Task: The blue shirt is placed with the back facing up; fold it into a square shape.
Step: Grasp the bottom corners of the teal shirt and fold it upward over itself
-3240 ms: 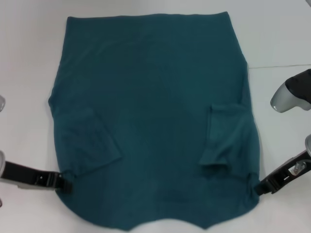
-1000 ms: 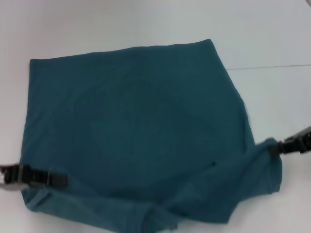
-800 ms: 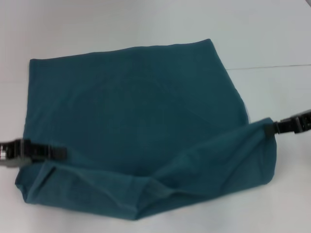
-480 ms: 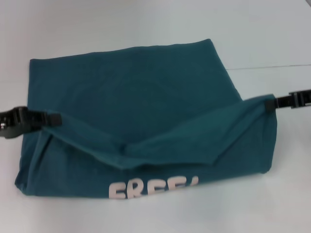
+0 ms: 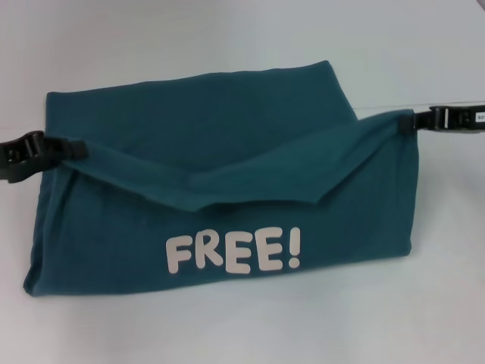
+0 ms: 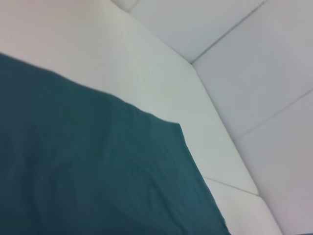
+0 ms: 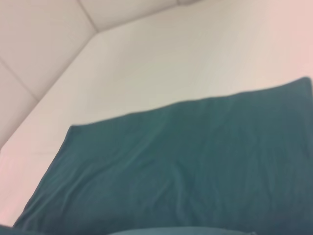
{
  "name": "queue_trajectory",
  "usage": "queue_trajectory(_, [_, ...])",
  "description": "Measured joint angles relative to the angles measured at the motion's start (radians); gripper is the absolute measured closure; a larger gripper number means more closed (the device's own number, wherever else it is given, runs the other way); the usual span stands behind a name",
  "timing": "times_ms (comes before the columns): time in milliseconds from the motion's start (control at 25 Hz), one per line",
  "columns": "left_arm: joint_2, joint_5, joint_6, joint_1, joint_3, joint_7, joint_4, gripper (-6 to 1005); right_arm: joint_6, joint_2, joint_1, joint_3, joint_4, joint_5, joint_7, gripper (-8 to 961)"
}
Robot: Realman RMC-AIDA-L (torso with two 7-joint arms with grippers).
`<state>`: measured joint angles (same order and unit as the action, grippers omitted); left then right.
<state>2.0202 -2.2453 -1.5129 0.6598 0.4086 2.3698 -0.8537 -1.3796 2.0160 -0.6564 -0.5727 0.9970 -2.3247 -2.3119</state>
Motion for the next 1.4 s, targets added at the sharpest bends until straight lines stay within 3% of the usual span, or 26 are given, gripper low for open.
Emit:
queue_trajectory(360, [0.013, 0.001, 0.178, 0.033, 0.028, -0.099, 0.058, 936, 0.215, 0.012, -0.035, -0.054, -0.107, 0.012, 0.043, 886])
queue_trajectory(640, [0.025, 0.001, 0.33, 0.039, 0.118, -0.128, 0.08, 935, 0.365, 0.03, -0.041, -0.076, -0.12, 0.012, 0.056, 883])
queue_trajectory(800, [0.035, 0.001, 0.414, 0.037, 0.17, -0.129, 0.082, 935, 0.404, 0.031, -0.042, -0.092, -0.134, 0.012, 0.058, 882])
queue_trajectory(1400, [0.042, -0.008, 0.534, 0.048, 0.215, -0.13, 0.104, 935, 0.523, 0.048, -0.09, -0.153, -0.218, 0.049, 0.118, 877])
